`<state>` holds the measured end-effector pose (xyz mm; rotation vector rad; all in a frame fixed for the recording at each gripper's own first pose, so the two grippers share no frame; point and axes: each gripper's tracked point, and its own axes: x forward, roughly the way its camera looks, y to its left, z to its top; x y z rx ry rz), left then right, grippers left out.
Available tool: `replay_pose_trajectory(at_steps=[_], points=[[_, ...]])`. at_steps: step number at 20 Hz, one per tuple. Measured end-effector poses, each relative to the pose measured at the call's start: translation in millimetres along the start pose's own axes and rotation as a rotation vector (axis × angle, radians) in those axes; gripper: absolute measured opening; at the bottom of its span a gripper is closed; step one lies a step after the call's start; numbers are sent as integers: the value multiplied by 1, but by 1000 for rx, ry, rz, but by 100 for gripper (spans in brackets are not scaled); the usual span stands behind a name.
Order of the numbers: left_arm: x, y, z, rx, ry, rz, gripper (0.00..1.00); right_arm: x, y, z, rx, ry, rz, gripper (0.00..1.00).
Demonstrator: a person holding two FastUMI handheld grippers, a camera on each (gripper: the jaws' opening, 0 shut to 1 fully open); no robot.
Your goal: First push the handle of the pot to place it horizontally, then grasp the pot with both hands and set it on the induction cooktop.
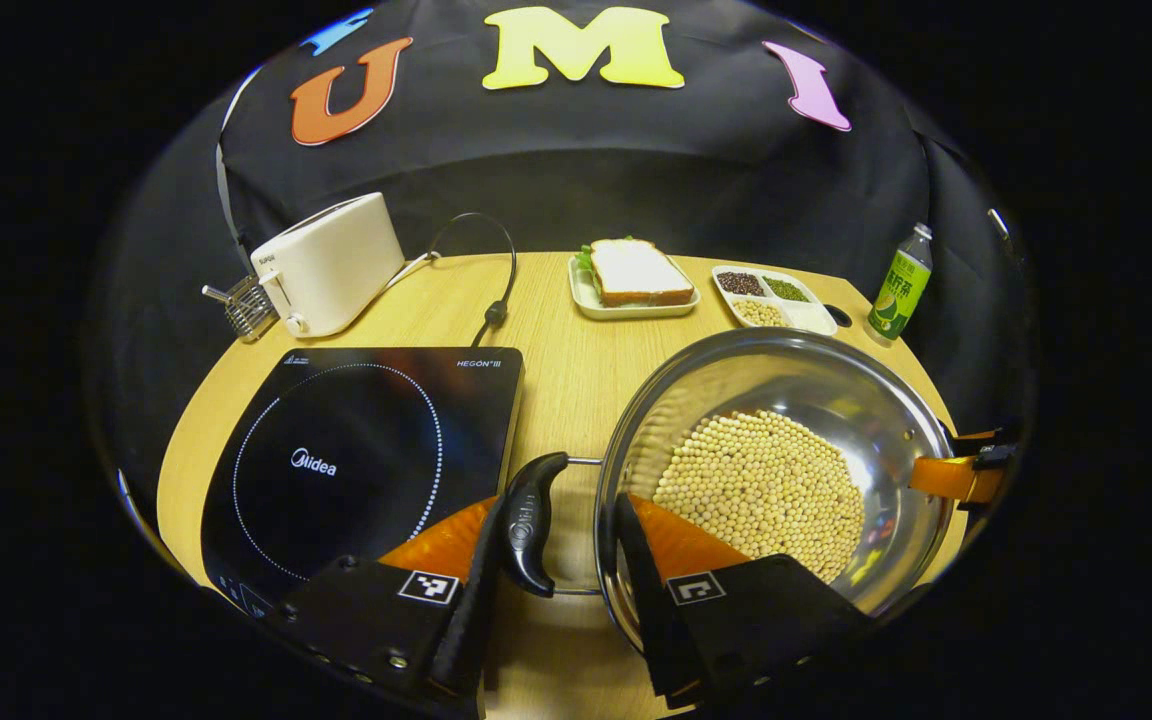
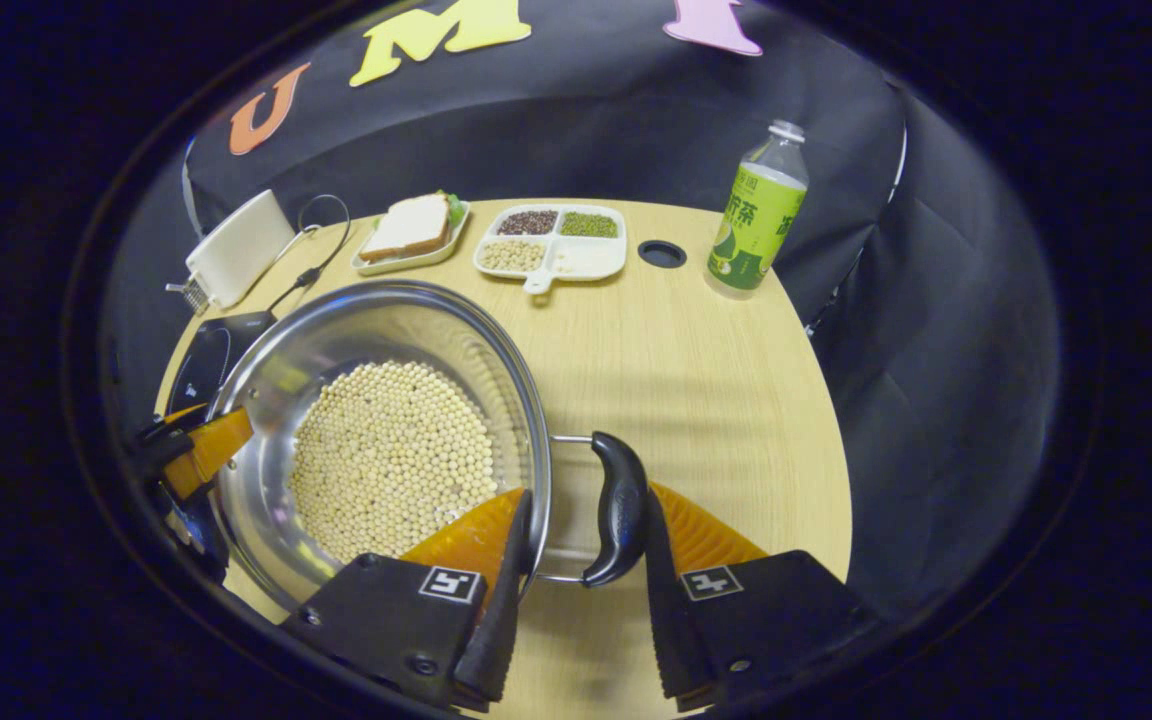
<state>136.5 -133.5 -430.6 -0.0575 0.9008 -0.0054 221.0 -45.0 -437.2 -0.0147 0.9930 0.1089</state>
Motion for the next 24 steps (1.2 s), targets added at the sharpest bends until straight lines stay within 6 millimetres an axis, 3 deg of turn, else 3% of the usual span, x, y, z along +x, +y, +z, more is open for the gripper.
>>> replay_pose_trajectory(at_steps=[9, 15, 19, 24], points=[[-10, 0, 4, -1, -2, -10, 56, -14, 3, -4, 11, -10, -1, 53], [-25, 10, 20, 0, -28, -20, 56, -39, 13, 7, 19, -46, -7, 53], [-40, 25, 42, 6, -69, -25, 56, -61, 28, 20, 24, -78, -8, 53], [-58, 60, 61, 11, -107, -16, 56, -85, 66, 37, 26, -123, 0, 53]])
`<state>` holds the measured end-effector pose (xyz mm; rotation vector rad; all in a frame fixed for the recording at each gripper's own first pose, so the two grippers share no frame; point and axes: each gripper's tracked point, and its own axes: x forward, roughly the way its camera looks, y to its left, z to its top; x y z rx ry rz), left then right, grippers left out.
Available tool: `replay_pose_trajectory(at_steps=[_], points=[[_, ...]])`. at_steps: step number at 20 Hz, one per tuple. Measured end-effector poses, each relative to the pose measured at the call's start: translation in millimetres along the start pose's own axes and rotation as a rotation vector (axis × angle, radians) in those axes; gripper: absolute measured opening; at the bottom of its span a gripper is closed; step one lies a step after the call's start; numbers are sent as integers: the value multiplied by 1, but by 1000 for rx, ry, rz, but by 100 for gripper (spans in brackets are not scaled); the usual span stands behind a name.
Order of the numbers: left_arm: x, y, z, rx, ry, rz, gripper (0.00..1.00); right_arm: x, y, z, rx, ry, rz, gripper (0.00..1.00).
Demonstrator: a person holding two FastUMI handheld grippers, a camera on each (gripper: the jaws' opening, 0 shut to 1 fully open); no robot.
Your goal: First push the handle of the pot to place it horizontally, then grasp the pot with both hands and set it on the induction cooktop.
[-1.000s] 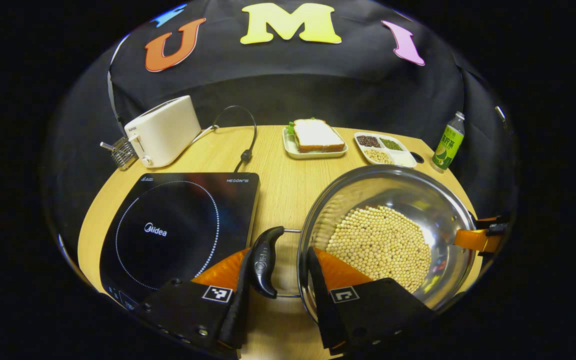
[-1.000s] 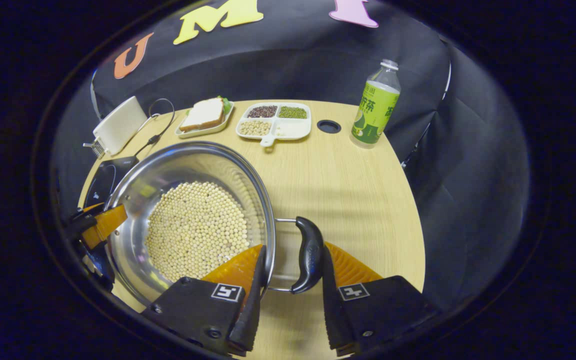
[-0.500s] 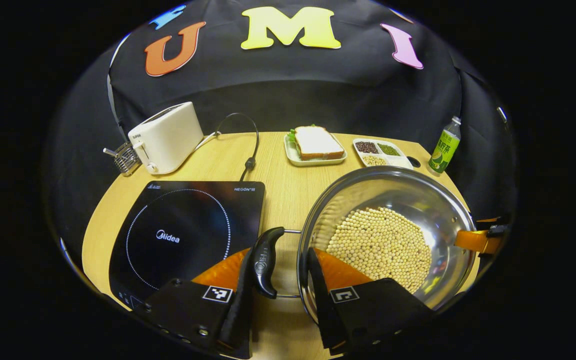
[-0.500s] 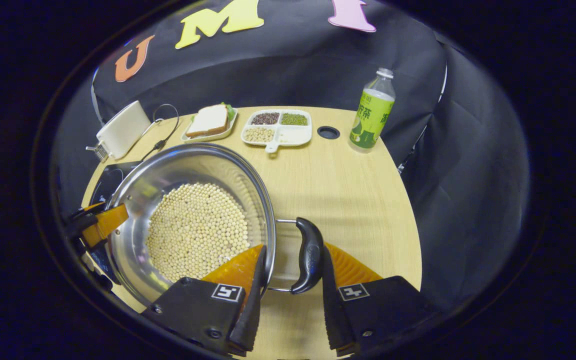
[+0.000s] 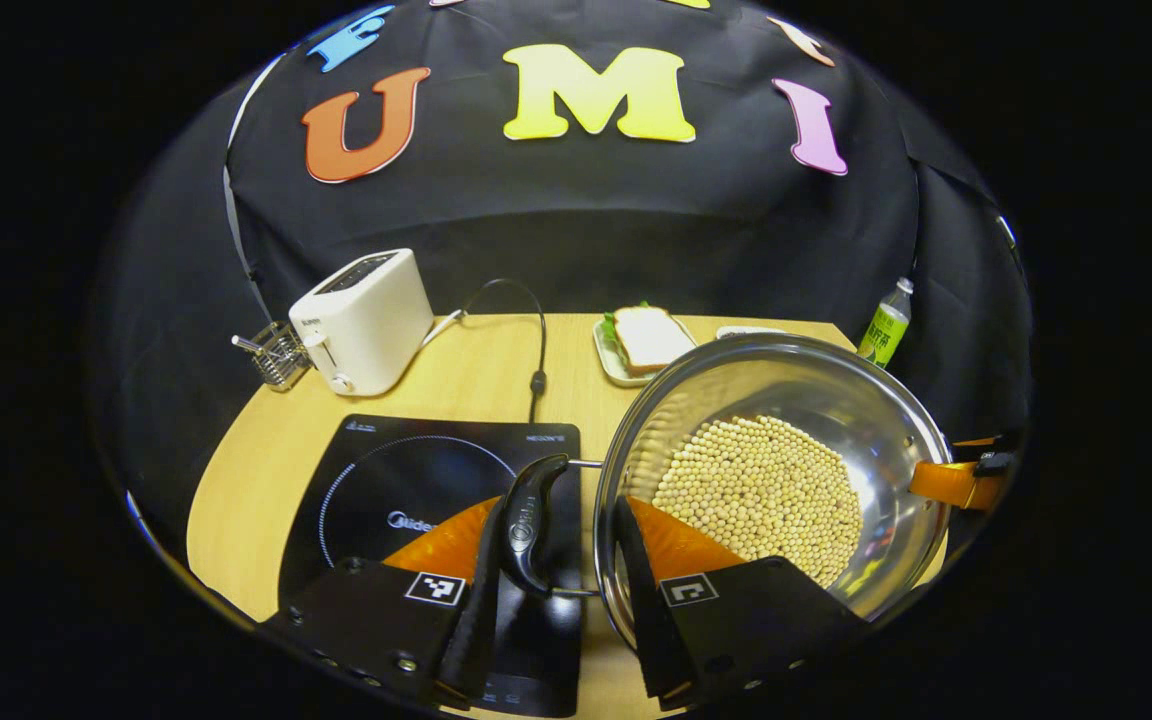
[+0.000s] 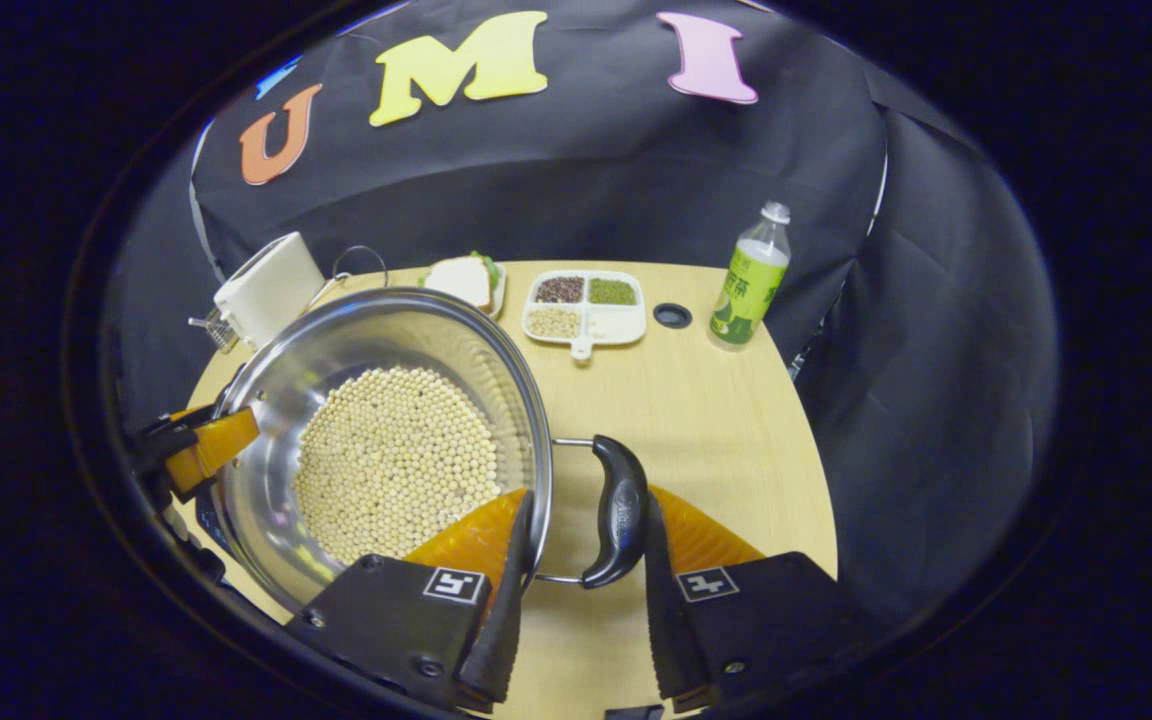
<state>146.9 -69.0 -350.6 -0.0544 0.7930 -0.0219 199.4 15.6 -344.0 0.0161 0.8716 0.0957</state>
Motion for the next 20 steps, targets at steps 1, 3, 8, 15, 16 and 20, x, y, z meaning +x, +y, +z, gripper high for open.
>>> replay_pose_trajectory(at_steps=[1, 3, 8, 15, 16, 20], points=[[-3, 9, 2, 0, -6, 5, 56, -2, 10, 2, 1, -3, 7, 53], [-8, 29, 7, 5, -22, 18, 56, -5, 30, 5, 2, -11, 19, 53], [-20, 79, 4, -2, -18, 46, 56, -8, 85, 5, -7, -9, 41, 53], [-22, 145, 1, 4, -18, 84, 56, -6, 150, 1, -6, -1, 65, 56], [-20, 153, 0, 8, -16, 86, 56, -3, 159, 0, -4, 1, 66, 53], [-12, 183, -5, 18, -2, 95, 56, 4, 190, -7, 0, 17, 67, 56]])
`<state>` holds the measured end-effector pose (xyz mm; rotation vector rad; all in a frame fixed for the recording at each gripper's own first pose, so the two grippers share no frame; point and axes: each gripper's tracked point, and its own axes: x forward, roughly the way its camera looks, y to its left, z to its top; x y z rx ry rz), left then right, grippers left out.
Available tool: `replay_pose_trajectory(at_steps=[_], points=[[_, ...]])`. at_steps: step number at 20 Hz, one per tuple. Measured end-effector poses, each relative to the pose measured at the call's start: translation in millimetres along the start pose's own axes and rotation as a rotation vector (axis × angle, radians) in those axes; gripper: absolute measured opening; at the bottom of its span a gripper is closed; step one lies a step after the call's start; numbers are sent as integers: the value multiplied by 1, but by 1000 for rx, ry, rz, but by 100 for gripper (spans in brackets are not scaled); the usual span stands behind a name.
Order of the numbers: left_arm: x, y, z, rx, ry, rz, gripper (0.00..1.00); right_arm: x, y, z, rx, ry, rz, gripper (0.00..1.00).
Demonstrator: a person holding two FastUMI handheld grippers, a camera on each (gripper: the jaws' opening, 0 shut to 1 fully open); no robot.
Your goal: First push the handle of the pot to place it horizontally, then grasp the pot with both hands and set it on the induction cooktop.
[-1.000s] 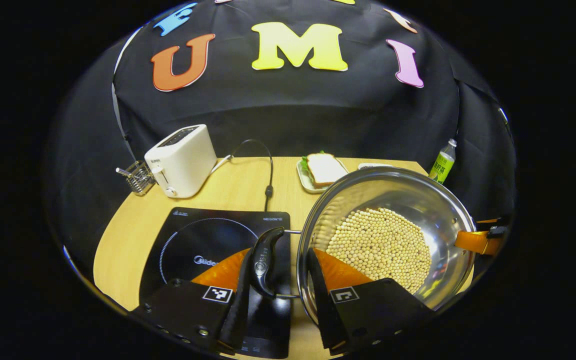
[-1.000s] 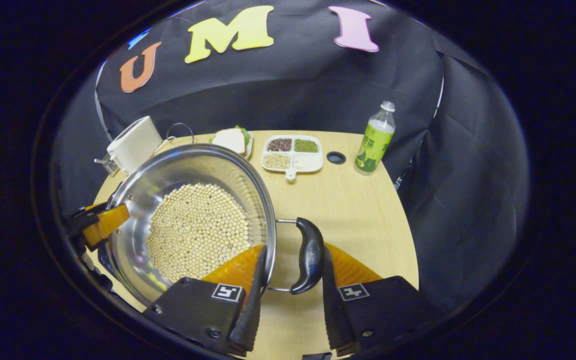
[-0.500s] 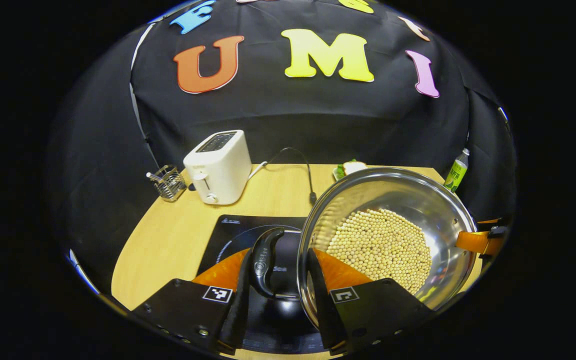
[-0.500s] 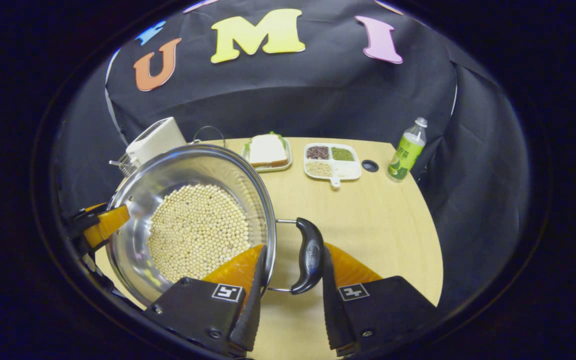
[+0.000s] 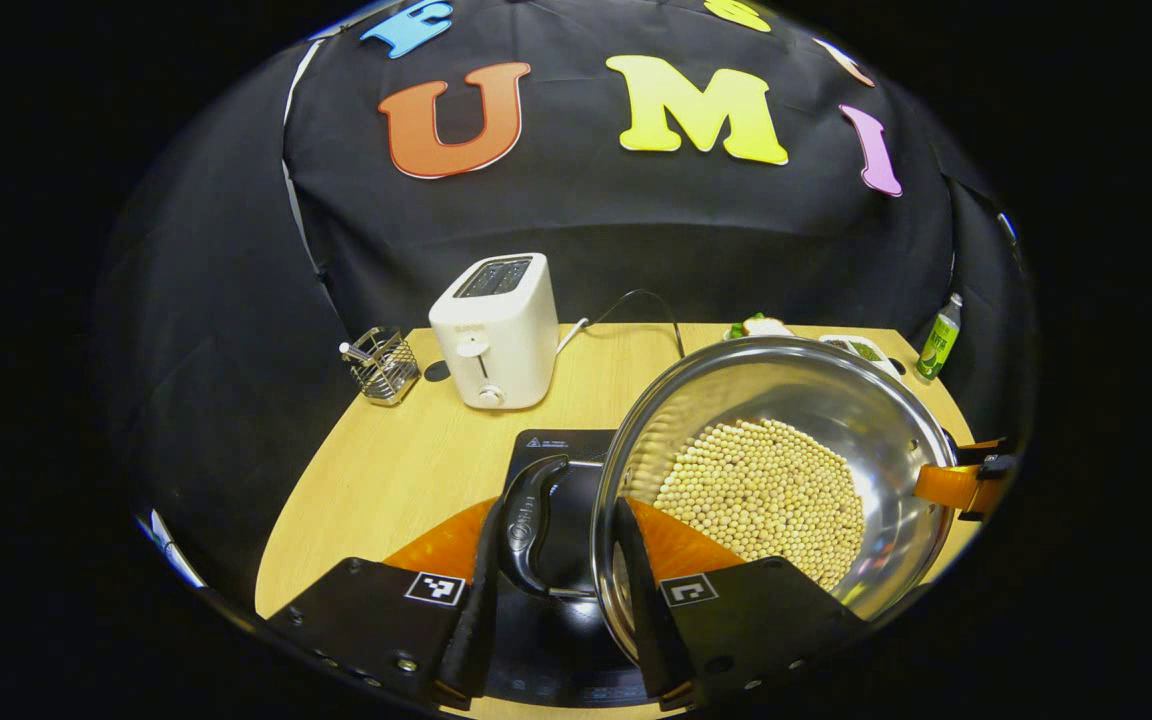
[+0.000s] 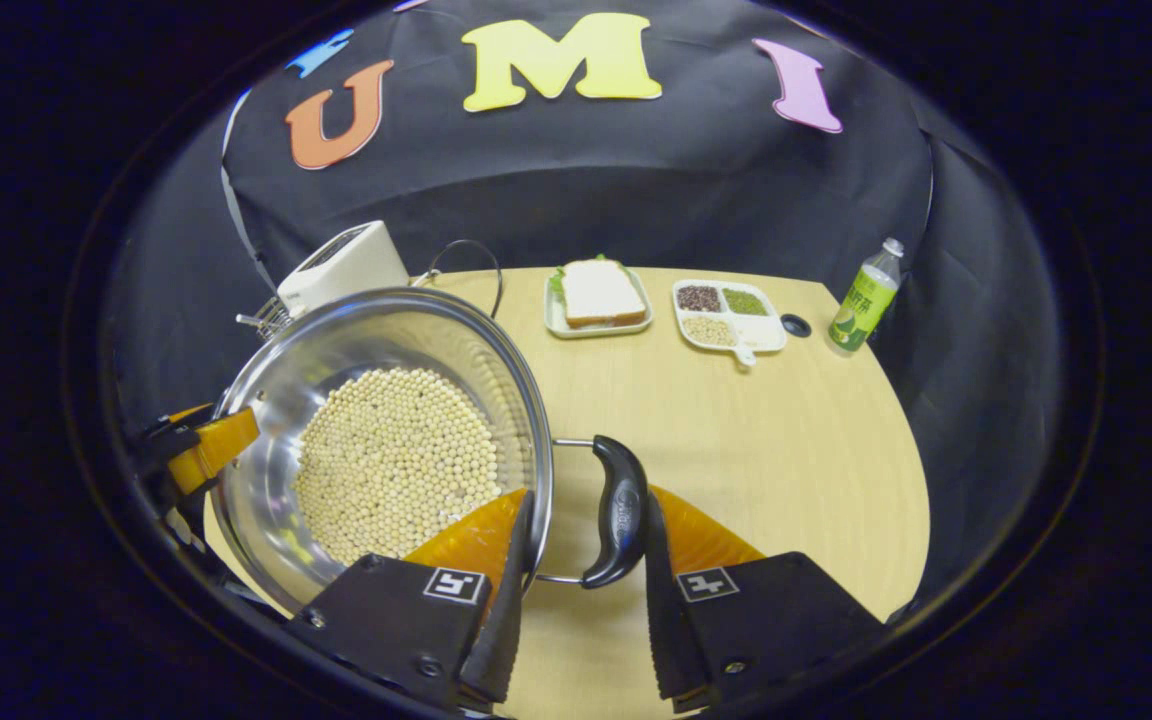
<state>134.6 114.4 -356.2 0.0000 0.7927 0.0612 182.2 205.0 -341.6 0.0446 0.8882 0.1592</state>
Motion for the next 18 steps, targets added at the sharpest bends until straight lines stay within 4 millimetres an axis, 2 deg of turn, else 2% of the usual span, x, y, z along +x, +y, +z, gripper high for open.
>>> replay_pose_trajectory(at_steps=[5, 9, 15, 18], points=[[15, 26, -7, 6, 18, 12, 56, 17, 29, -5, 3, 18, 4, 53], [28, 39, -10, 12, 30, 18, 56, 27, 44, -7, 8, 33, -4, 53], [43, 51, -19, 14, 55, 19, 56, 40, 59, -14, 16, 54, -24, 53], [45, 53, -19, 25, 47, 16, 56, 39, 64, -15, 26, 54, -42, 53]])
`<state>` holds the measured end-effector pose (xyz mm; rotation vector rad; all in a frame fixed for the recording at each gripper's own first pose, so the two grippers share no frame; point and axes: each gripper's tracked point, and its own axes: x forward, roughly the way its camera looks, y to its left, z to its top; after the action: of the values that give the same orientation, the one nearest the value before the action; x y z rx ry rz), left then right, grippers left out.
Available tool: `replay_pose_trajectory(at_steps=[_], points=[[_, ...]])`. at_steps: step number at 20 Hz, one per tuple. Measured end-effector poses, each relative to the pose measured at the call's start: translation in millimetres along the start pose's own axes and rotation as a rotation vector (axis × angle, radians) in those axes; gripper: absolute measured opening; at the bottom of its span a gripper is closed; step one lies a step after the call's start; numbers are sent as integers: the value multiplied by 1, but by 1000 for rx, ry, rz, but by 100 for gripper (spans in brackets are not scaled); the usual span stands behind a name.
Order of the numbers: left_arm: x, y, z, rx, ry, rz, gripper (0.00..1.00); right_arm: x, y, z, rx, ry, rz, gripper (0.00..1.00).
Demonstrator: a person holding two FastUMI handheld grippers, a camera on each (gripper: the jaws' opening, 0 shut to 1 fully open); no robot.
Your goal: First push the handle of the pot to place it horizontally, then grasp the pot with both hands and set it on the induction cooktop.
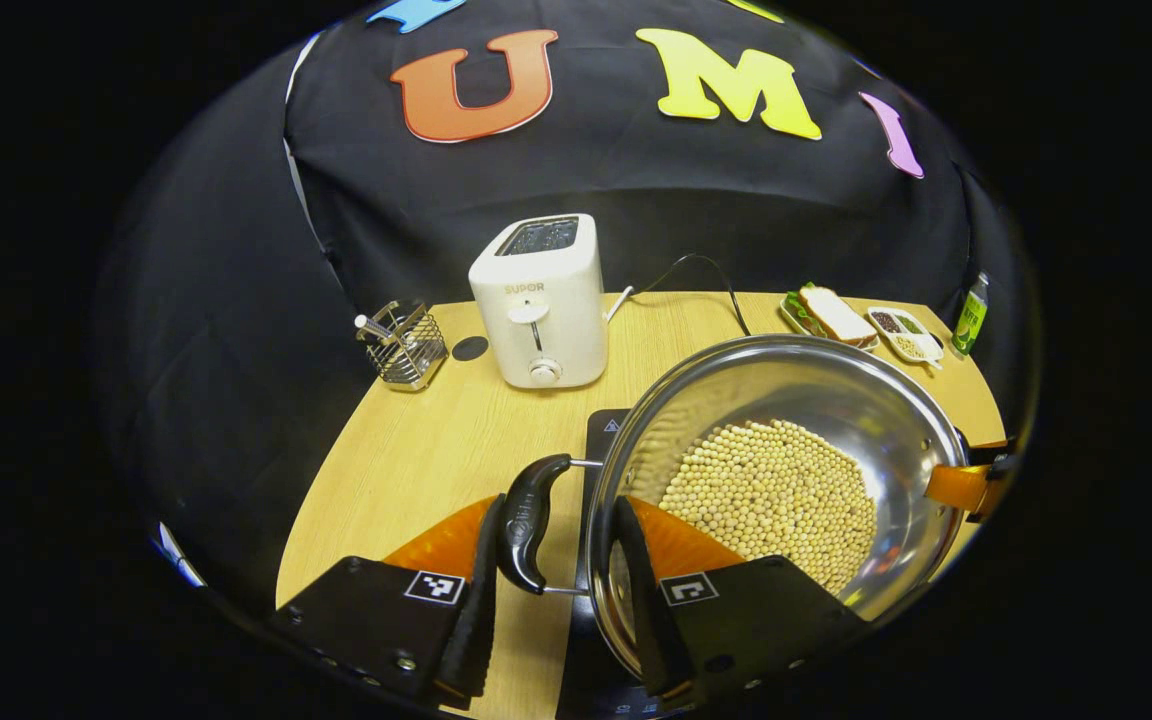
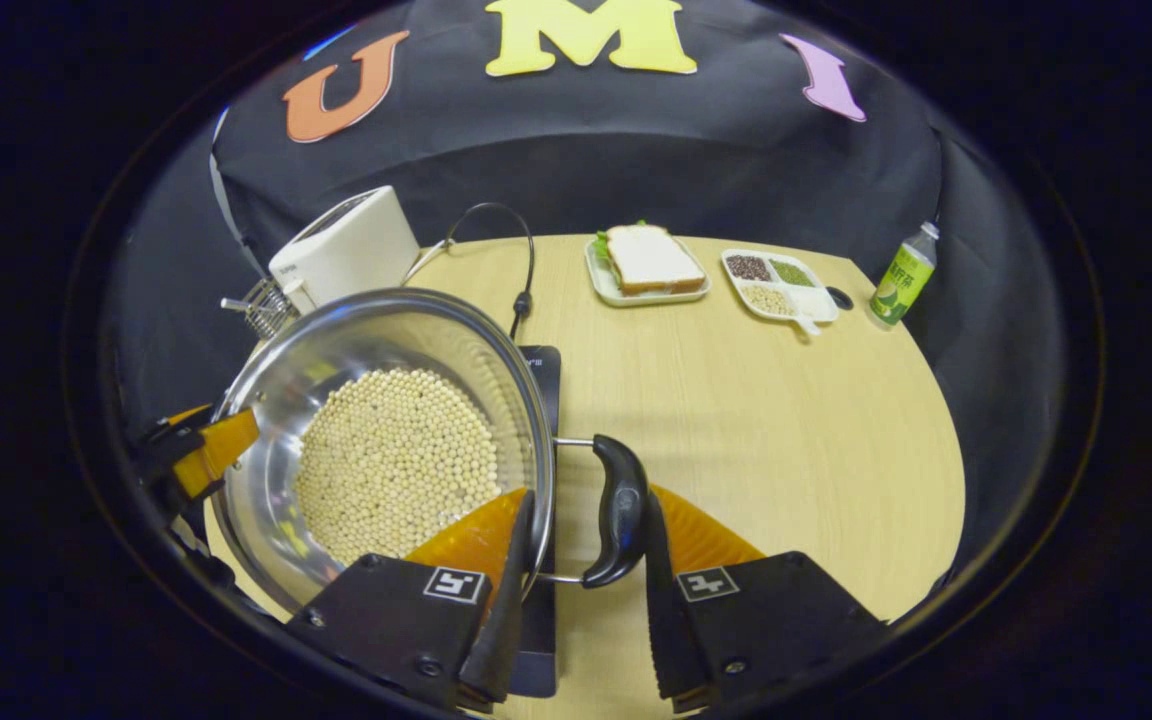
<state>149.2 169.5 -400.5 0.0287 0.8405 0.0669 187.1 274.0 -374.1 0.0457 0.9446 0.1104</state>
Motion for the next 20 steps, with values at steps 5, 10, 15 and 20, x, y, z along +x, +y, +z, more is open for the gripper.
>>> replay_pose_trajectory(at_steps=[5, 10, 15, 20], points=[[6, 2, -8, 3, 5, -15, 56, -1, 2, 2, -13, -13, -19, 53], [5, 2, -8, 13, -14, -35, 58, 0, 0, 1, 11, -20, -9, 56], [-3, 18, 5, 30, -128, 3, 80, -9, -5, 7, -42, -95, 35, 75], [-49, 23, 30, 62, -260, 70, 97, -42, -23, 28, -111, -240, 34, 82]])
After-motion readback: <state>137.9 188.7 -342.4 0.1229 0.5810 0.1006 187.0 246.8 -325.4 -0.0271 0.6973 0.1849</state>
